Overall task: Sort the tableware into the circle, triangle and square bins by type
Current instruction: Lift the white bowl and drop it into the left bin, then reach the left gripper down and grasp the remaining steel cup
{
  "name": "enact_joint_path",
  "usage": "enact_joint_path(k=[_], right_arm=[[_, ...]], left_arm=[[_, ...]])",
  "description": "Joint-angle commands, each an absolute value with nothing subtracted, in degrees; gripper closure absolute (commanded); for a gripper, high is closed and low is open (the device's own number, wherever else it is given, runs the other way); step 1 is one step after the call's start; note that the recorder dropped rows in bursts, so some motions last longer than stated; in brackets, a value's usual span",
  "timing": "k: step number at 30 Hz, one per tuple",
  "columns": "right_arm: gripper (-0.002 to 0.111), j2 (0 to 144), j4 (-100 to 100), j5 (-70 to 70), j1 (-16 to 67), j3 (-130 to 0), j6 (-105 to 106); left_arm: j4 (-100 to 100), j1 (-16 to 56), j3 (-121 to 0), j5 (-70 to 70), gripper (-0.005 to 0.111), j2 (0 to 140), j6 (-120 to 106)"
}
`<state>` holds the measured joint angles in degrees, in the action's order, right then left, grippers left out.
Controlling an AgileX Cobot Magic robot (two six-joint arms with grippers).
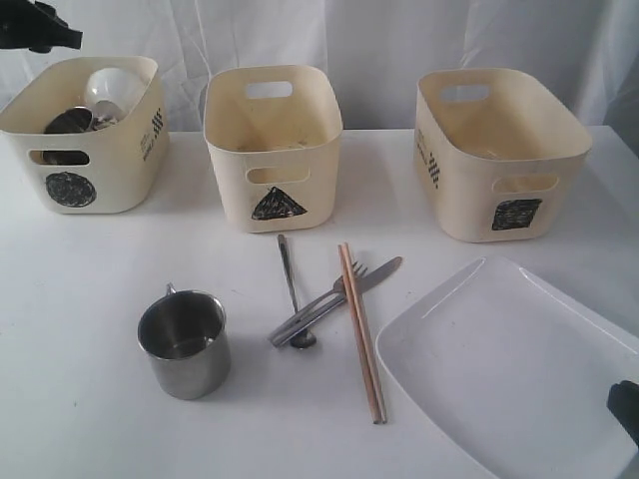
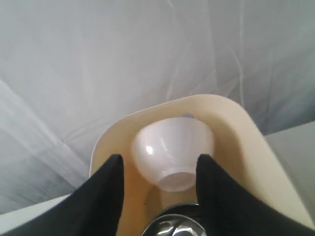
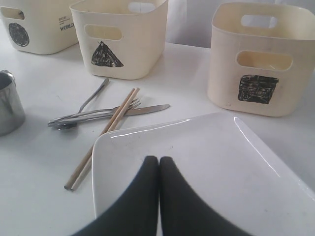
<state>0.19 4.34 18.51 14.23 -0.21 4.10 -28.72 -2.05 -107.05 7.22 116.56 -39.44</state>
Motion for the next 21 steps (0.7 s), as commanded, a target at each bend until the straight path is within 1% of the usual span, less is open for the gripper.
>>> enact_joint_path(k=[1,3,7,9,16,21], right_arm=[[0.108,0.0,4.48,17.95,14.37,0.0,4.14],[0.108,0.0,4.48,17.95,14.37,0.0,4.14],[0.108,0.0,4.48,17.95,14.37,0.0,4.14],[0.108,0.0,4.48,17.95,14.37,0.0,4.14],[0.108,0.0,4.48,17.95,14.37,0.0,4.14],[0.108,0.0,4.48,17.95,14.37,0.0,4.14]], left_arm=[[-29.26,-2.2,-107.42,17.09,0.056,112.15,-37.66],[-29.26,-2.2,-107.42,23.87,0.056,110.63,-35.89],[-29.09,-2.08,-106.29,41.69,0.056,108.7,-32.46],[-29.09,-1.96,-103.58,46.51,0.056,107.68,-30.78],[-29.09,-0.27,-89.6,49.48,0.056,101.6,-29.18],[-28.69,4.68,-80.79,48.25,0.055,96.99,-29.18]])
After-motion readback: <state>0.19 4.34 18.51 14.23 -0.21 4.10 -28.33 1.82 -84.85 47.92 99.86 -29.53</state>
